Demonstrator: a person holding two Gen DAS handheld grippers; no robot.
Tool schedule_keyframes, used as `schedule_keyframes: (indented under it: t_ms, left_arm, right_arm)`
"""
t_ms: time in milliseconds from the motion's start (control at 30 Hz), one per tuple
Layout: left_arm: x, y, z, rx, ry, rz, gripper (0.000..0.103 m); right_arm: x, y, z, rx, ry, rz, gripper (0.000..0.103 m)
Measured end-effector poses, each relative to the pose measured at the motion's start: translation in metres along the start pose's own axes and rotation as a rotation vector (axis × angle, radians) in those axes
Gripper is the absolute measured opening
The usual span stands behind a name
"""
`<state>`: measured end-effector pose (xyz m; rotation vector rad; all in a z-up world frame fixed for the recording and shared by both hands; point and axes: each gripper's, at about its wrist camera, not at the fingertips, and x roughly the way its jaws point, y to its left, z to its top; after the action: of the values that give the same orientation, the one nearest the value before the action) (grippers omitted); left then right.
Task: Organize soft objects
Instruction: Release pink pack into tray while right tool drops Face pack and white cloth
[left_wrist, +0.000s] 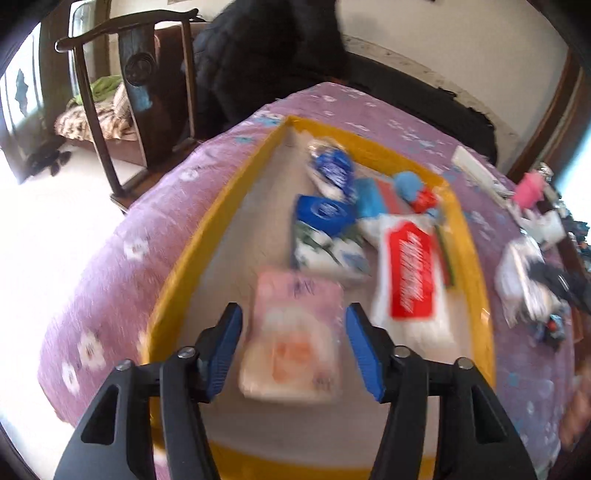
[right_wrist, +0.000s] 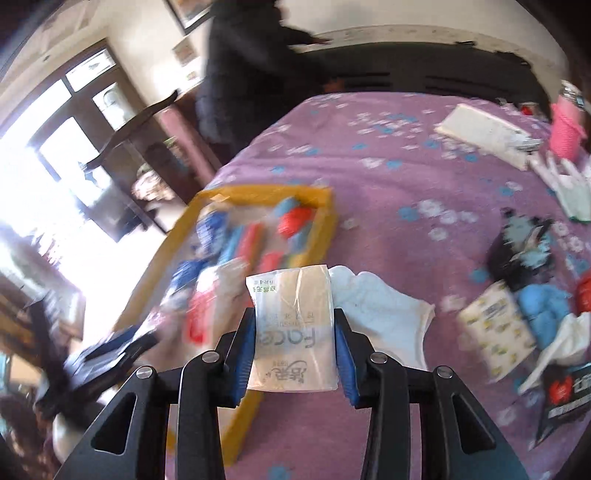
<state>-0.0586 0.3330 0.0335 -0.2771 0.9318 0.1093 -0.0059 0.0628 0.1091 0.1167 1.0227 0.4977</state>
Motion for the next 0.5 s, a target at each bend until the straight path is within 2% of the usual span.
schedule_keyframes:
  t_ms: [67, 133, 200, 267, 367, 433, 500]
  left_arm:
    - [-0.002, 0.008, 0.003, -0.035, -0.018, 0.009, 0.06]
    - [-0.015, 0.016, 0.0, -0.082, -0.067, -0.043, 0.061]
    - [-0.034, 0.018, -0.007, -0.099, -0.127, -0.06, 0.064]
    - [-0.053, 0.019, -0.015, -0.101, -0.19, -0.075, 0.074]
    - [-0.068, 0.022, -0.026, -0.107, -0.23, -0.082, 0.076]
    - [-0.07, 0.027, -0.03, -0.124, -0.232, -0.087, 0.076]
    - [-0.068, 0.029, -0.034, -0.138, -0.225, -0.089, 0.076]
  right_arm:
    - [0.006, 0.018, -0.007, -0.036, 0.039, 0.045, 0.043]
    - [0.014, 0.038, -0.014, -0.078, 0.09, 0.099, 0.043]
    - [0.026, 0.06, -0.021, -0.128, 0.136, 0.138, 0.043]
    - [0.039, 0.079, -0.026, -0.168, 0.171, 0.172, 0.043]
    - [0.062, 0.096, -0.029, -0.205, 0.193, 0.134, 0.044]
    - [0.077, 0.096, -0.026, -0.185, 0.207, 0.153, 0.046]
    - [0.091, 0.089, -0.023, -0.132, 0.215, 0.15, 0.054]
